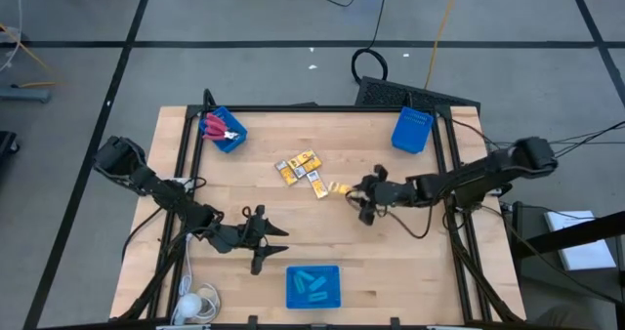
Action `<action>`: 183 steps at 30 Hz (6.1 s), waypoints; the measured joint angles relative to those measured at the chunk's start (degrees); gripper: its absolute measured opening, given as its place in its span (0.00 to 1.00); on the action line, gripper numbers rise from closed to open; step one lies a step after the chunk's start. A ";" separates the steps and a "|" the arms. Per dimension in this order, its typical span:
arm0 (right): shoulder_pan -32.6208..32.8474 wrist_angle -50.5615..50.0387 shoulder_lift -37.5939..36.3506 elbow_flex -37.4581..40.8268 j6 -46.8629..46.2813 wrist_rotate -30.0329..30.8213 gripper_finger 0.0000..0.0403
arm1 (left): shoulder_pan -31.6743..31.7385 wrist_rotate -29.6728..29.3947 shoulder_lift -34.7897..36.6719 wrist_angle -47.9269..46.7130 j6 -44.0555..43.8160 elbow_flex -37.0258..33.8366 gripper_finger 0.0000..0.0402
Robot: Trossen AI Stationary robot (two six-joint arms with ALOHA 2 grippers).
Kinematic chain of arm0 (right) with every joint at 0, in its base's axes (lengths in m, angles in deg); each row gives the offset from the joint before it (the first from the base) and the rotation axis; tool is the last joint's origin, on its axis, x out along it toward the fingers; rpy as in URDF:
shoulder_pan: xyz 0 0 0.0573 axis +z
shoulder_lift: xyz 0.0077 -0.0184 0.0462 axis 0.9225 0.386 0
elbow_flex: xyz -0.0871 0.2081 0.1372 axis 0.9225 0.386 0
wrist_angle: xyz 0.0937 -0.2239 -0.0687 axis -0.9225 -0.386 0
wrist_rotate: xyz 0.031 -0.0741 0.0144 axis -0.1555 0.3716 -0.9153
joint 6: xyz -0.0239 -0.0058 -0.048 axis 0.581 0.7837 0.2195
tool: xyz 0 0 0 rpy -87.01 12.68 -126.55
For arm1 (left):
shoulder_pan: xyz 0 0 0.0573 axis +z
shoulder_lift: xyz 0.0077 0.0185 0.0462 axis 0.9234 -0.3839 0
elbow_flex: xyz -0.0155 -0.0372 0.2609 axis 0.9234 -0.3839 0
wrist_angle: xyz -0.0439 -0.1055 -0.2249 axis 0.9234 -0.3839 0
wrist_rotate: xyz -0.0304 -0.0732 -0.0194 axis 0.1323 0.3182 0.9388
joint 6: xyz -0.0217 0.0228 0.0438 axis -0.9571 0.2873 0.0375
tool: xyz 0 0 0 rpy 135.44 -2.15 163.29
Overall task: Pick & Place School Supplies
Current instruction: Put the crayon box into the right blue bin
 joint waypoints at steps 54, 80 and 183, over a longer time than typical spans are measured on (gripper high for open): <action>-38.10 -23.14 -34.53 18.89 -15.99 20.26 0.33 | 1.06 -0.02 0.00 0.37 1.08 0.00 0.46; -41.88 -18.22 -34.49 18.89 -10.82 18.57 0.36 | 3.37 0.42 0.00 0.39 -3.04 0.00 0.46; -6.80 -4.49 27.83 -20.03 0.03 0.41 0.66 | 3.21 0.94 0.02 -0.13 -4.85 0.04 0.46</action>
